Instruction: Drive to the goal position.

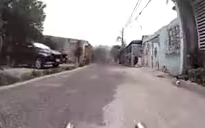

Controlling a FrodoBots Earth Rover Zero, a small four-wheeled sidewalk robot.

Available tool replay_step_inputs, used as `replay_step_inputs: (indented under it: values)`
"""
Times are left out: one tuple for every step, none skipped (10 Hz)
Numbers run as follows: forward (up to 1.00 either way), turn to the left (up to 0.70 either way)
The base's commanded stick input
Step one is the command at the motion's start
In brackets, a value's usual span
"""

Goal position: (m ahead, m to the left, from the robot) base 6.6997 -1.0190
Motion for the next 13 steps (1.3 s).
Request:
replay_step_inputs:
  values:
    - [1.00, -0.11]
    - [1.00, -0.04]
    - [1.00, 0.00]
    - [1.00, 0.00]
    - [1.00, 0.00]
    - [1.00, 0.00]
    - [1.00, 0.00]
    - [1.00, 0.00]
    - [1.00, 0.00]
    - [1.00, 0.00]
    - [1.00, 0.00]
    - [1.00, 0.00]
    - [1.00, 0.00]
